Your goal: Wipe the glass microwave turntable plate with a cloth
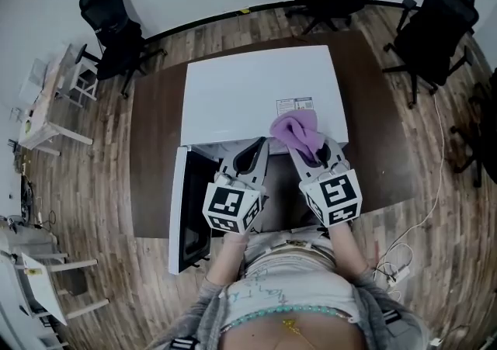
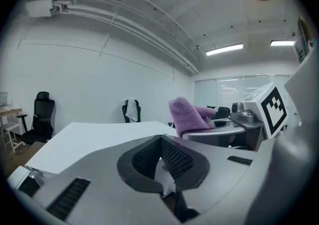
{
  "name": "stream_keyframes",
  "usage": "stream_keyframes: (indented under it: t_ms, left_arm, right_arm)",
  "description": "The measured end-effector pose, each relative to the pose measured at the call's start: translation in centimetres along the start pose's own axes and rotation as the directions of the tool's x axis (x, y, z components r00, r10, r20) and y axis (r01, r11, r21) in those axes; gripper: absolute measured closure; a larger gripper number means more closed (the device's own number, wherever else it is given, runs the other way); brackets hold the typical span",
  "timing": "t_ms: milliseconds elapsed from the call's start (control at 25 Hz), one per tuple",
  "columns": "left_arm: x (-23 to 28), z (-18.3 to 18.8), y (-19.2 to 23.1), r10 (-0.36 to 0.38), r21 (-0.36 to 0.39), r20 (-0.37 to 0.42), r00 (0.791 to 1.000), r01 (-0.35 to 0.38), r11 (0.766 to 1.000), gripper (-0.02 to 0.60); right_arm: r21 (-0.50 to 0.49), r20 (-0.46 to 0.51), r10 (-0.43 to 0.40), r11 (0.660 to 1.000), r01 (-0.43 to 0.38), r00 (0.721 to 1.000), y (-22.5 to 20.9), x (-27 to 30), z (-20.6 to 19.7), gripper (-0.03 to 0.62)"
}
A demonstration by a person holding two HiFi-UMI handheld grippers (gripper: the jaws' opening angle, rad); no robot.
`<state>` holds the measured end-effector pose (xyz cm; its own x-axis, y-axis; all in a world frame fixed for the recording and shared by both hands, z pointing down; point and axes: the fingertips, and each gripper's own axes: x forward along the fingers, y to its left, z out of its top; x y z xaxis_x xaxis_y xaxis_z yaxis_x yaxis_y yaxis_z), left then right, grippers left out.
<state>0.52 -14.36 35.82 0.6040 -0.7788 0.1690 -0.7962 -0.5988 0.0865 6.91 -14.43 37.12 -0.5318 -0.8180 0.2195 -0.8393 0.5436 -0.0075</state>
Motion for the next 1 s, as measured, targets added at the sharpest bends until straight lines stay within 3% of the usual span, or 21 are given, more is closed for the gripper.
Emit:
stream_keyframes:
  t_ms: [200, 480, 760, 1000]
  left_arm:
    - [-0.7, -1.7, 1.2, -0.074, -0.048, -0.019, 0.997, 0.073, 0.996, 0.571]
    - [-1.8, -3.6, 4.6, -0.129, -0.088, -0.051, 0.990, 0.124, 0.988, 0.571]
    - [-1.6, -4.4, 4.6, -0.205, -0.106, -0.043, 0.978, 0.200, 0.974, 0.571]
    - [-0.9, -4.9, 3.3, -0.156, -0.111, -0.056, 0.986, 0.149, 0.983, 0.571]
  right_arm:
    - [0.027, -0.027, -0.115, 0.993, 0.116, 0.993, -0.7, -0.3, -0.7, 0.478]
    - [0.044, -0.077, -0.188, 0.981, 0.191, 0.979, 0.9, 1.4, -1.4, 0.478]
    - [0.022, -0.103, -0.172, 0.984, 0.175, 0.980, 3.6, 2.7, -1.8, 0.477]
    - [-0.006, -0.113, -0.100, 0.995, 0.100, 0.989, 2.9, 2.4, -2.4, 0.478]
